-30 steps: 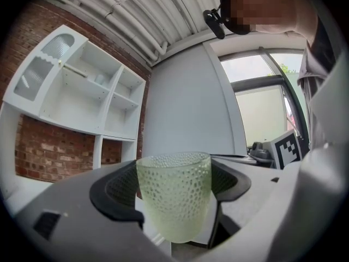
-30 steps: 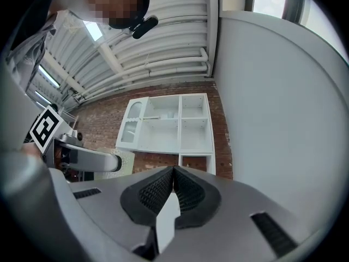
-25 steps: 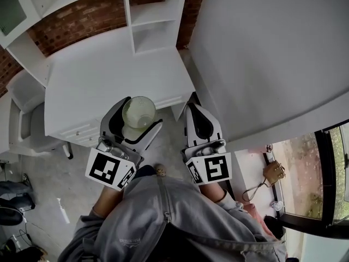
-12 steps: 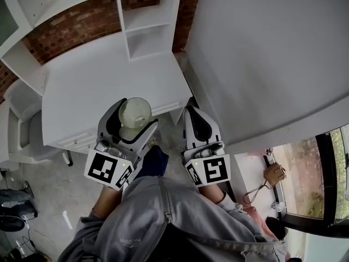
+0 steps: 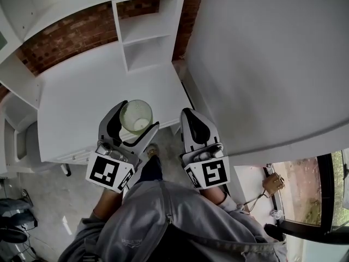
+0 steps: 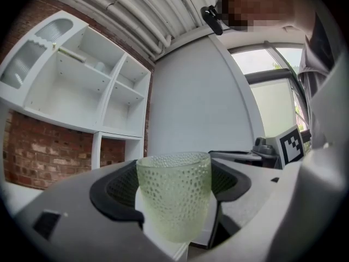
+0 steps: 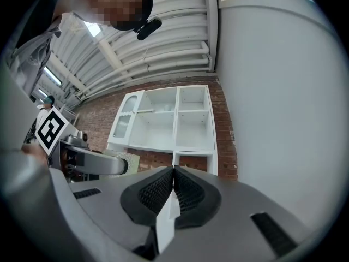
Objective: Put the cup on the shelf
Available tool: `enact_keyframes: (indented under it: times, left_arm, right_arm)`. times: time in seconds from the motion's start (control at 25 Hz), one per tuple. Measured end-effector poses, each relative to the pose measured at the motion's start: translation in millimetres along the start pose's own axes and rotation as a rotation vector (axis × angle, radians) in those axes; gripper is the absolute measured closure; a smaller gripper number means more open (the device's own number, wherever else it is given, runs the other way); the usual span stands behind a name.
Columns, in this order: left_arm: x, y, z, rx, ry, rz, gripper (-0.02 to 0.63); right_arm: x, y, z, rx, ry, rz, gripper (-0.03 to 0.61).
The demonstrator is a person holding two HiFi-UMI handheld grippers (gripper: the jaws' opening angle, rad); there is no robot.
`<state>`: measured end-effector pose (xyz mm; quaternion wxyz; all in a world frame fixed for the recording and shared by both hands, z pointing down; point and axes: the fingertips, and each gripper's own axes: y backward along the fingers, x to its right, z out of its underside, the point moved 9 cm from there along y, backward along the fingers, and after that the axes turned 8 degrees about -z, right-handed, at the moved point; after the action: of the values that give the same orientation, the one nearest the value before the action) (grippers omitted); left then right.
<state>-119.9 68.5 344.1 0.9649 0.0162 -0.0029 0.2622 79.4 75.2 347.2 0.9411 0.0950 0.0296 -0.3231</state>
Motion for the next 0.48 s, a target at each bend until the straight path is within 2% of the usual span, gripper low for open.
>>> enact_keyframes:
  times: [0.48]
  left_arm:
    - [-58.6, -84.9, 2.9, -0.011, 0.012, -0.003, 0.229]
  right_arm:
    - [54.1, -94.9, 16.8, -0.025, -0.004, -0.047, 0.551]
